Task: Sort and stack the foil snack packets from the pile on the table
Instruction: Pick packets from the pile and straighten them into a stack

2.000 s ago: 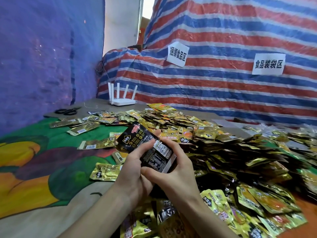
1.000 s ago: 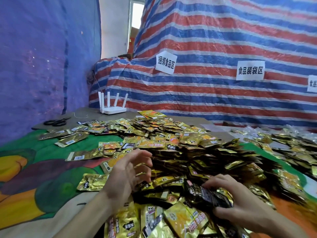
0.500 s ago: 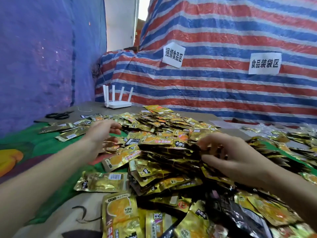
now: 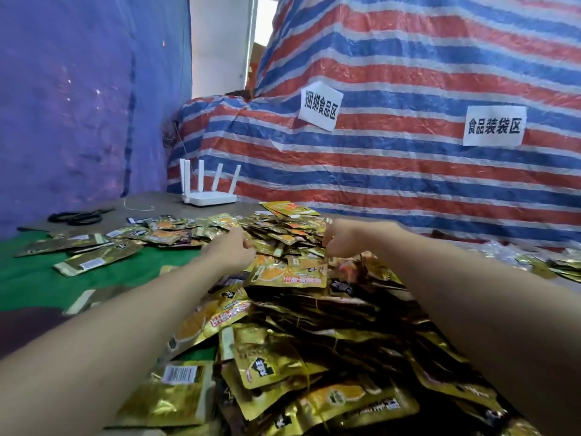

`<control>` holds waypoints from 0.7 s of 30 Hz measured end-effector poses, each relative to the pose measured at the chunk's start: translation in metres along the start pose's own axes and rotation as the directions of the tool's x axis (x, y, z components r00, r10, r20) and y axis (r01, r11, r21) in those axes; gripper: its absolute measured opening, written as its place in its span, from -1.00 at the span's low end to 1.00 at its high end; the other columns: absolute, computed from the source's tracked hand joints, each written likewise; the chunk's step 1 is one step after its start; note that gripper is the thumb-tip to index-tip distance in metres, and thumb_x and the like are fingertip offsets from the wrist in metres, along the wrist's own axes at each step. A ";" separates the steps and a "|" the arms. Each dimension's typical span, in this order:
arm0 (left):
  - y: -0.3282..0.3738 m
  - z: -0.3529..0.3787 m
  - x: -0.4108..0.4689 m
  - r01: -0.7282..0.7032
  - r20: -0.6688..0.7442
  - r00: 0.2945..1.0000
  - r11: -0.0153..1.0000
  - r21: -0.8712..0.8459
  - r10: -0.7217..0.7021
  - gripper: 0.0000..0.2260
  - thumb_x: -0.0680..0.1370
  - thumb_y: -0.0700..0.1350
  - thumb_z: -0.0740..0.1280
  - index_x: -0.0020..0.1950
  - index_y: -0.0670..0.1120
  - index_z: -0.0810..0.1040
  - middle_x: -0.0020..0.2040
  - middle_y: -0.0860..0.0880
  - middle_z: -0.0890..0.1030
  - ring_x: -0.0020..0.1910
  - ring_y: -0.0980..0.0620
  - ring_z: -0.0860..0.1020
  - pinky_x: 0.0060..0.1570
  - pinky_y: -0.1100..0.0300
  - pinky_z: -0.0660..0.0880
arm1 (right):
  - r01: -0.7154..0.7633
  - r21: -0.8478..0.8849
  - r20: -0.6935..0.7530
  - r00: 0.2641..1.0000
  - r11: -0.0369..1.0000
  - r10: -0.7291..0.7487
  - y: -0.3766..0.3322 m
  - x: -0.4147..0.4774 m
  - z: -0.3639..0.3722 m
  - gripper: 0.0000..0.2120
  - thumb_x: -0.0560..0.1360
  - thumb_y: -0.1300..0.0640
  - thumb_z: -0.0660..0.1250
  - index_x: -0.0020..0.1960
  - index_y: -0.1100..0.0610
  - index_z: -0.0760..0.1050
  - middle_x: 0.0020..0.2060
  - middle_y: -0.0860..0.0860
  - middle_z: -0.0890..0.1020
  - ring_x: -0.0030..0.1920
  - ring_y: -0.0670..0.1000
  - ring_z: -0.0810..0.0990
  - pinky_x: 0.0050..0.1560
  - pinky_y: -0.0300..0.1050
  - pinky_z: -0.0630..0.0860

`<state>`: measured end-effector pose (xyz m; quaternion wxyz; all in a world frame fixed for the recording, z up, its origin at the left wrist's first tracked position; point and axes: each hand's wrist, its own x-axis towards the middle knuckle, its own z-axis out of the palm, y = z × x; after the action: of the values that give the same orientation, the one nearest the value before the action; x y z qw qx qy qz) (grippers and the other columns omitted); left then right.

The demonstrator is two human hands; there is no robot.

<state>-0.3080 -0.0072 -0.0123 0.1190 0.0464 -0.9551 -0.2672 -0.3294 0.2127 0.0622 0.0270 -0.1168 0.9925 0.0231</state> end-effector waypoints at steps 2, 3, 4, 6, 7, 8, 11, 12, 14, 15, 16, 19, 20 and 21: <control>-0.006 0.009 0.014 0.040 0.050 0.998 0.995 0.096 -0.045 -0.62 0.58 0.12 0.30 0.27 -0.11 0.48 0.26 -0.18 0.57 0.22 -0.19 0.52 0.28 -0.09 0.47 | -0.026 0.022 0.086 0.996 0.999 0.024 0.001 0.012 0.007 -0.67 0.51 0.01 0.28 0.20 0.13 0.55 0.17 0.09 0.59 0.17 0.13 0.58 0.30 0.18 0.50; -0.009 0.013 0.020 0.067 0.089 0.993 0.993 0.095 -0.075 -0.44 0.56 0.20 0.32 0.40 -0.15 0.41 0.37 -0.20 0.49 0.31 -0.20 0.48 0.33 -0.07 0.43 | -0.032 0.019 0.135 0.990 0.999 0.029 0.001 0.016 0.010 -0.70 0.46 -0.06 0.27 0.07 0.09 0.56 0.07 0.09 0.61 0.09 0.13 0.60 0.28 0.16 0.50; -0.010 0.017 0.025 0.094 0.135 0.985 0.993 0.071 -0.103 -0.29 0.55 0.25 0.33 0.51 -0.20 0.31 0.47 -0.21 0.40 0.37 -0.21 0.44 0.35 -0.01 0.42 | -0.034 -0.001 0.191 0.981 0.999 0.033 0.000 0.018 0.011 -0.72 0.40 -0.12 0.24 -0.08 0.06 0.54 -0.05 0.08 0.61 -0.02 0.13 0.60 0.23 0.12 0.50; -0.011 0.024 0.032 0.137 0.202 0.969 0.990 0.041 -0.143 -0.25 0.58 0.21 0.31 0.55 -0.28 0.21 0.52 -0.24 0.32 0.33 -0.19 0.45 0.27 0.08 0.43 | -0.027 -0.057 0.275 0.960 0.998 0.041 -0.002 0.018 0.012 -0.68 0.32 -0.18 0.19 -0.21 0.05 0.53 -0.17 0.08 0.62 -0.14 0.12 0.57 0.09 0.05 0.47; -0.011 0.027 0.035 0.154 0.194 0.968 0.987 0.038 -0.158 -0.31 0.61 0.16 0.29 0.54 -0.29 0.24 0.49 -0.26 0.35 0.32 -0.19 0.45 0.26 0.09 0.41 | -0.011 -0.086 0.290 0.956 0.996 0.036 -0.002 0.019 0.012 -0.63 0.35 -0.18 0.19 -0.14 0.08 0.58 -0.11 0.09 0.64 -0.09 0.14 0.60 0.08 0.05 0.46; -0.010 0.028 0.038 0.164 0.167 0.971 0.985 0.043 -0.169 -0.37 0.62 0.12 0.29 0.51 -0.28 0.27 0.46 -0.27 0.38 0.34 -0.21 0.43 0.32 0.04 0.40 | 0.010 -0.113 0.287 0.958 0.994 0.023 -0.003 0.021 0.011 -0.59 0.41 -0.17 0.21 -0.02 0.11 0.61 0.01 0.11 0.65 0.03 0.16 0.61 0.11 0.06 0.47; -0.003 0.027 0.039 0.164 0.106 0.980 0.986 0.028 -0.166 -0.47 0.60 -0.03 0.33 0.47 -0.28 0.31 0.34 -0.26 0.48 0.26 -0.20 0.50 0.23 0.04 0.49 | 0.033 -0.142 0.207 0.978 0.989 -0.003 -0.006 0.022 0.007 -0.66 0.52 -0.09 0.28 0.15 0.11 0.59 0.20 0.09 0.59 0.23 0.17 0.56 0.30 0.15 0.48; 0.000 0.026 0.038 0.166 0.107 0.981 0.986 -0.008 -0.164 -0.49 0.61 -0.10 0.31 0.48 -0.31 0.28 0.31 -0.26 0.48 0.18 -0.16 0.52 0.12 0.09 0.51 | 0.040 -0.147 0.189 0.982 0.988 -0.012 -0.008 0.022 0.006 -0.68 0.52 -0.07 0.30 0.16 0.10 0.59 0.21 0.07 0.58 0.24 0.16 0.55 0.32 0.17 0.47; 0.004 0.024 0.034 0.182 0.111 0.979 0.981 -0.067 -0.174 -0.49 0.62 -0.16 0.27 0.50 -0.33 0.22 0.29 -0.25 0.47 0.12 -0.13 0.51 0.01 0.13 0.47 | 0.052 -0.134 0.174 0.984 0.990 -0.028 -0.011 0.022 0.005 -0.78 0.53 -0.06 0.35 0.04 0.07 0.58 0.16 0.05 0.59 0.21 0.15 0.56 0.31 0.17 0.49; 0.004 0.024 0.033 0.187 0.112 0.978 0.979 -0.081 -0.177 -0.51 0.62 -0.18 0.27 0.49 -0.34 0.25 0.24 -0.24 0.50 0.10 -0.13 0.53 -0.01 0.14 0.47 | 0.058 -0.120 0.167 0.985 0.991 -0.038 -0.011 0.022 0.006 -0.82 0.54 -0.06 0.35 -0.06 0.06 0.56 0.10 0.05 0.60 0.16 0.14 0.58 0.27 0.16 0.53; 0.003 0.023 0.033 0.184 0.112 0.979 0.979 -0.092 -0.173 -0.56 0.61 -0.20 0.28 0.44 -0.35 0.32 0.12 -0.20 0.53 0.03 -0.10 0.55 -0.06 0.16 0.47 | 0.067 -0.101 0.146 0.988 0.993 -0.052 -0.011 0.022 0.006 -0.83 0.55 -0.02 0.36 -0.13 0.05 0.54 0.04 0.04 0.60 0.07 0.11 0.59 0.18 0.10 0.57; 0.002 0.014 0.030 0.198 0.138 0.975 0.966 -0.166 -0.176 -0.61 0.58 -0.29 0.32 0.40 -0.32 0.42 -0.17 -0.07 0.44 -0.28 0.05 0.42 -0.36 0.31 0.42 | 0.115 -0.016 0.046 0.992 0.993 -0.114 -0.011 0.018 0.005 -0.82 0.53 0.15 0.35 -0.24 0.00 0.50 -0.16 -0.03 0.55 -0.18 -0.01 0.52 -0.22 -0.10 0.48; 0.002 0.010 0.028 0.193 0.143 0.975 0.965 -0.178 -0.169 -0.61 0.57 -0.30 0.36 0.39 -0.30 0.44 -0.12 -0.05 0.48 -0.25 0.06 0.44 -0.38 0.33 0.42 | 0.128 0.008 0.014 0.992 0.992 -0.128 -0.010 0.016 0.005 -0.81 0.52 0.18 0.36 -0.26 0.00 0.50 -0.20 -0.04 0.53 -0.20 -0.01 0.50 -0.26 -0.13 0.43; 0.001 0.007 0.026 0.183 0.135 0.978 0.963 -0.198 -0.158 -0.61 0.54 -0.29 0.42 0.36 -0.28 0.49 -0.03 -0.05 0.54 -0.15 0.04 0.50 -0.30 0.32 0.44 | 0.136 0.040 -0.015 0.991 0.990 -0.136 -0.010 0.014 0.004 -0.84 0.50 0.19 0.37 -0.24 0.01 0.53 -0.22 -0.04 0.53 -0.21 -0.01 0.50 -0.27 -0.14 0.42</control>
<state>-0.3352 -0.0066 -0.0120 0.0429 0.0999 -0.9194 -0.3779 -0.3406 0.1998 0.0566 0.0250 -0.1837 0.9827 0.0001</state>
